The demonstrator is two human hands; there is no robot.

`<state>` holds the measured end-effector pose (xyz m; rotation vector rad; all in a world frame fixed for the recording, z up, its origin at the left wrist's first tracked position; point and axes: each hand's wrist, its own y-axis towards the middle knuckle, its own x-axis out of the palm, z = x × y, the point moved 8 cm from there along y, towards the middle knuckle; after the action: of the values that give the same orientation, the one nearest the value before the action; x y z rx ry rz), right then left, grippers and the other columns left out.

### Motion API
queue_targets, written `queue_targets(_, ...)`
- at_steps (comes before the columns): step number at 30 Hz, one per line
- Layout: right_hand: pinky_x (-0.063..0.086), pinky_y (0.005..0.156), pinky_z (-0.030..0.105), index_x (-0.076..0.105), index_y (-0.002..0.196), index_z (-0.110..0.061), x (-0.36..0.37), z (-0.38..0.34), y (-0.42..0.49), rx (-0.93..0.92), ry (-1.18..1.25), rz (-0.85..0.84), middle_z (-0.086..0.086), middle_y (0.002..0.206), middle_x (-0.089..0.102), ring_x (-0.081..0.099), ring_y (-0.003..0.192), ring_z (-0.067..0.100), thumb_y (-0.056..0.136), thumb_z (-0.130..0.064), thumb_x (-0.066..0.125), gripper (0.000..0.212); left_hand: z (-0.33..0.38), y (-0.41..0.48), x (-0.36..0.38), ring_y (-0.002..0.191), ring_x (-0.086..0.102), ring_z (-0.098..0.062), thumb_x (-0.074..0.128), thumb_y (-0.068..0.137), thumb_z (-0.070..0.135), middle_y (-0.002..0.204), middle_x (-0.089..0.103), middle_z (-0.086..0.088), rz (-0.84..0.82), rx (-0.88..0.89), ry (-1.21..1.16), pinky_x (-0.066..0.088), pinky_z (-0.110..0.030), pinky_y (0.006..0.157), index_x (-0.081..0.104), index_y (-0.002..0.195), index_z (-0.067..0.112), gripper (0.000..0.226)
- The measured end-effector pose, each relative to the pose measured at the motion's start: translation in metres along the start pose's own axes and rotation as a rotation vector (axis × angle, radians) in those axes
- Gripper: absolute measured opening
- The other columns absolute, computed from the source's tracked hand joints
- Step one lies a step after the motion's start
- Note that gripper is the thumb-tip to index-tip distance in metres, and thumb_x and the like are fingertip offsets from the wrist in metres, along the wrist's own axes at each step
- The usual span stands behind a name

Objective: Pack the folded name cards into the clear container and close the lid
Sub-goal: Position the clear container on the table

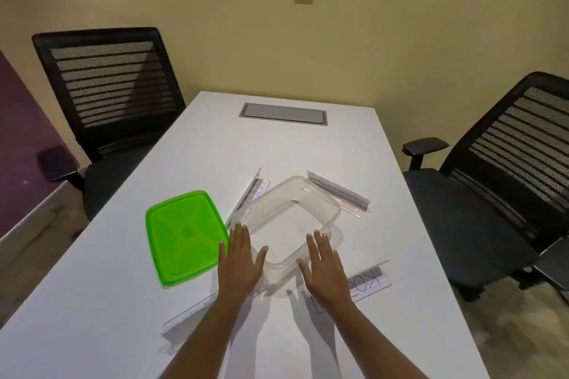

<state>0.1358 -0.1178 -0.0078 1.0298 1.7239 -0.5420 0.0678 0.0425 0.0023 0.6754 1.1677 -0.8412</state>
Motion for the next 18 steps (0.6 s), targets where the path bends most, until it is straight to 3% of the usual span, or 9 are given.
queue_targets(2,0.035,0.106,0.052,0.034,0.142,-0.013,-0.001,0.003,0.0,0.027,0.043,-0.022,0.01,0.152,0.033,0.029,0.14,0.033,0.082,-0.066,-0.007,0.09,-0.003,0.0,0.005,0.104,0.07,-0.03,-0.001,0.094,0.053,0.119,0.07,-0.017,-0.037,0.004,-0.037,0.056,-0.05,0.077,0.067,0.114,-0.001,0.089)
queue_targets(7,0.049,0.092,0.051,0.038,0.137,-0.017,0.002,0.008,0.0,0.043,0.027,-0.066,0.009,0.143,0.048,0.047,0.129,0.034,0.092,-0.056,0.005,0.068,-0.006,-0.002,0.009,0.109,0.067,-0.033,-0.001,0.093,0.053,0.123,0.066,-0.018,-0.049,-0.041,-0.025,0.053,-0.053,0.083,0.064,0.119,-0.002,0.088)
queue_targets(12,0.038,0.105,0.048,0.03,0.143,-0.022,0.001,0.011,-0.001,-0.015,0.054,-0.039,0.005,0.153,0.032,0.026,0.141,0.03,0.087,-0.061,0.0,0.074,-0.01,0.003,0.007,0.112,0.065,-0.033,0.0,0.093,0.053,0.128,0.063,-0.02,-0.032,-0.089,-0.043,0.052,-0.052,0.087,0.059,0.124,-0.003,0.088)
queue_targets(15,0.042,0.101,0.047,0.029,0.139,-0.026,-0.001,0.013,0.002,-0.053,0.054,-0.021,0.005,0.149,0.04,0.031,0.139,0.029,0.091,-0.055,0.006,0.06,-0.014,0.01,0.004,0.124,0.056,-0.036,0.008,0.091,0.056,0.138,0.053,-0.022,0.031,-0.127,-0.126,0.046,-0.052,0.098,0.05,0.132,-0.004,0.084)
queue_targets(18,0.05,0.094,0.044,0.04,0.132,-0.025,-0.008,0.018,0.011,-0.085,0.033,-0.016,0.006,0.139,0.052,0.035,0.134,0.023,0.096,-0.048,0.013,0.052,-0.019,0.017,-0.001,0.137,0.041,-0.035,0.016,0.085,0.053,0.149,0.039,-0.022,0.069,-0.21,-0.219,0.037,-0.049,0.109,0.036,0.141,-0.005,0.083)
